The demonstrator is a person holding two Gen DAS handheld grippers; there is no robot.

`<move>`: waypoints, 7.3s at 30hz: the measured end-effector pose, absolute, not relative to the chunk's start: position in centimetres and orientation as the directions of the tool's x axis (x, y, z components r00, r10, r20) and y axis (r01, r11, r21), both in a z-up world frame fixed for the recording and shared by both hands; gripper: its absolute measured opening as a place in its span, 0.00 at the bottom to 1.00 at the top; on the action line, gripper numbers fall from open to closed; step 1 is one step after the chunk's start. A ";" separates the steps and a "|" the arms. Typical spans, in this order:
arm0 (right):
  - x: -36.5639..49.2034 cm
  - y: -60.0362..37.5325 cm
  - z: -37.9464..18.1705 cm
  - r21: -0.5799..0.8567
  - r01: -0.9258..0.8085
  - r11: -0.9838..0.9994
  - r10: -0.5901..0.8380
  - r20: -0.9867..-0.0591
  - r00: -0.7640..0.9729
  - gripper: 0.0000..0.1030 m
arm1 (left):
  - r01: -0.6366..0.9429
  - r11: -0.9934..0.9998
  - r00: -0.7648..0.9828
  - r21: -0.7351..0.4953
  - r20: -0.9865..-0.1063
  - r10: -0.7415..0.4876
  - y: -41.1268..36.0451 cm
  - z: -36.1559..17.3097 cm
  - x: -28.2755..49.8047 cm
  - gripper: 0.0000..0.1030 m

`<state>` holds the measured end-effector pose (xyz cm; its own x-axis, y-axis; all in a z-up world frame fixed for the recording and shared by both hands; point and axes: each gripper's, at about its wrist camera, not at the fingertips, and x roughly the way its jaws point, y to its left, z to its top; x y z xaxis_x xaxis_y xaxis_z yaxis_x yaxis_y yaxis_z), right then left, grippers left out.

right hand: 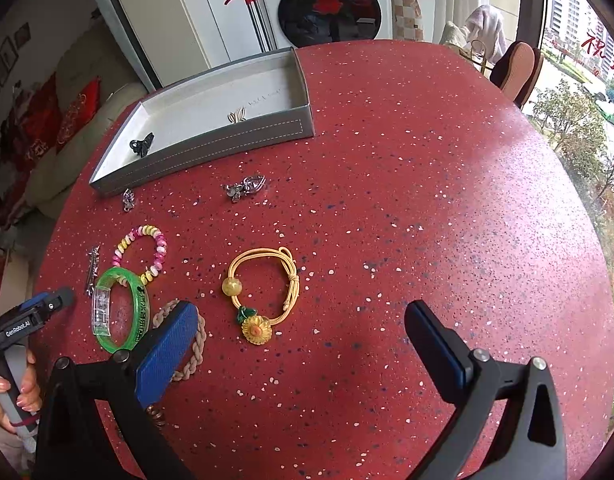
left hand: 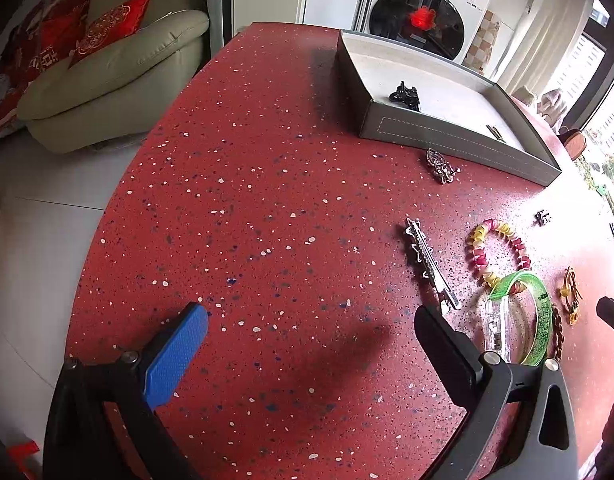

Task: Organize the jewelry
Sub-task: 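Move the left tool to the silver spiky clip while the right tool nears the yellow bracelet, then grasp the silver spiky clip with the left tool while the right tool grasps the yellow cord bracelet, then carry the silver clip and yellow bracelet over the grey tray with both tools, then open the right tool to drop the bracelet while the left tool releases the silver clip in the tray, then move both tools back toward the green bangle and beaded bracelets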

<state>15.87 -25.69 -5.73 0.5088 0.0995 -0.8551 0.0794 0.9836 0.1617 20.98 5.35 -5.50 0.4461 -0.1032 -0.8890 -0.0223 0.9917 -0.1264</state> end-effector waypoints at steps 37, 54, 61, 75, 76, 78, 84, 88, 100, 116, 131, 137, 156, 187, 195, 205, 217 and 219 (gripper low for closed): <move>18.1 -22.0 -7.4 -0.001 -0.007 1.000 0.003 -0.863 0.504 0.65 | -0.133 0.985 0.393 -0.108 -0.918 -0.048 -0.5 -4.9 25.8 0.91; 17.1 -23.0 -6.2 0.099 0.007 0.995 0.080 -0.848 0.524 0.17 | 0.101 0.970 0.468 -0.221 -0.850 -0.242 1.7 -4.3 23.3 0.19; 17.0 -22.9 -5.7 0.115 0.000 0.993 0.097 -0.845 0.527 0.17 | 0.130 0.962 0.479 -0.240 -0.834 -0.273 2.5 -3.5 22.6 0.18; 16.7 -23.2 -5.2 0.168 0.004 0.986 0.140 -0.832 0.536 0.17 | 0.084 0.995 0.557 -0.045 -0.826 -0.084 1.0 -2.3 21.6 1.00; 16.8 -23.1 -5.2 0.170 0.005 0.985 0.141 -0.831 0.537 0.17 | 0.074 0.997 0.552 -0.033 -0.831 -0.069 0.8 -2.6 21.8 1.00; 16.7 -23.1 -5.1 0.176 0.005 0.984 0.145 -0.830 0.539 0.17 | 0.068 0.997 0.526 -0.037 -0.848 -0.067 0.6 -3.4 22.4 1.00; 16.5 -23.1 -4.8 0.181 0.003 0.984 0.150 -0.826 0.543 0.17 | 0.102 0.995 0.490 -0.017 -0.869 -0.065 -0.3 -5.1 22.6 0.80; 16.6 -22.8 -4.5 0.180 -0.003 0.984 0.153 -0.823 0.546 0.17 | 0.155 0.988 0.514 -0.012 -0.853 -0.091 -0.6 -4.8 22.2 0.32; 18.2 -22.5 -2.0 0.228 -0.023 0.974 0.198 -0.789 0.582 0.17 | 0.198 0.971 0.550 -0.136 -0.804 -0.225 0.4 -1.6 22.5 0.29; 20.6 -22.1 -0.1 0.266 -0.050 0.963 0.241 -0.760 0.603 0.17 | 0.201 0.958 0.575 -0.203 -0.768 -0.284 2.2 2.3 25.1 0.28; 30.6 -22.2 0.9 0.295 -0.051 0.954 0.267 -0.761 0.592 0.16 | 0.272 0.949 0.619 -0.158 -0.727 -0.298 -4.2 5.2 35.4 0.28; 34.4 -22.2 -1.5 0.274 -0.023 0.961 0.239 -0.790 0.565 0.16 | 0.271 0.956 0.608 -0.108 -0.751 -0.257 -6.8 2.3 39.2 0.28; 36.6 -21.5 -6.1 0.205 0.003 0.979 0.175 -0.845 0.506 0.19 | 0.290 0.957 0.545 -0.013 -0.820 -0.176 -9.8 -4.0 40.9 0.29; 31.6 -24.1 -0.3 0.446 0.042 0.894 0.322 -0.704 0.634 0.77 | 0.248 0.967 0.661 -0.057 -0.719 -0.212 -7.0 2.6 36.3 0.29; 29.0 -23.6 1.0 0.454 0.022 0.891 0.333 -0.685 0.648 0.78 | 0.219 0.974 0.706 -0.057 -0.680 -0.199 -5.2 4.2 33.0 1.00; 24.7 -23.0 1.7 0.432 0.021 0.901 0.308 -0.675 0.670 1.00 | 0.225 0.973 0.697 -0.047 -0.690 -0.194 -3.8 5.6 29.0 1.00; 19.7 -21.9 2.3 0.396 -0.009 0.918 0.301 -0.684 0.664 1.00 | 0.263 0.960 0.625 -0.092 -0.742 -0.242 -1.6 4.1 23.1 1.00; 19.0 -21.9 2.0 0.391 -0.008 0.920 0.300 -0.693 0.656 1.00 | 0.269 0.961 0.617 -0.060 -0.756 -0.220 -1.5 3.3 22.1 1.00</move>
